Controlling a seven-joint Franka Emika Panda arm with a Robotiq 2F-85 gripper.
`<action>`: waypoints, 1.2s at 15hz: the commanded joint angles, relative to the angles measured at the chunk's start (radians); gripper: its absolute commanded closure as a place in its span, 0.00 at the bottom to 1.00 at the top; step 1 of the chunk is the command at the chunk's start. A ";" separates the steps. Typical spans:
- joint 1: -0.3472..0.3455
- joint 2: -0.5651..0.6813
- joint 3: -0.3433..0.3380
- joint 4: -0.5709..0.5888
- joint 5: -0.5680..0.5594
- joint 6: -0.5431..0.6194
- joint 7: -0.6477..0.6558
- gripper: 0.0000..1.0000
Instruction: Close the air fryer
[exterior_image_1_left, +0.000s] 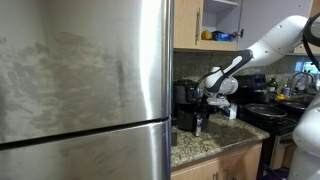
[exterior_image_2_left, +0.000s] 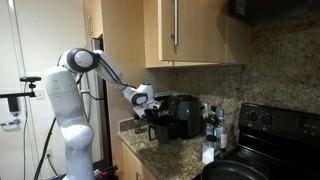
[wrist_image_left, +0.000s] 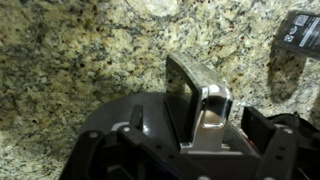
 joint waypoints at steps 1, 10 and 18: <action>-0.004 0.004 0.004 0.001 -0.004 -0.003 0.003 0.00; 0.021 -0.047 0.016 -0.017 0.002 0.005 -0.019 0.00; 0.017 -0.033 0.019 -0.003 -0.012 0.012 0.015 0.00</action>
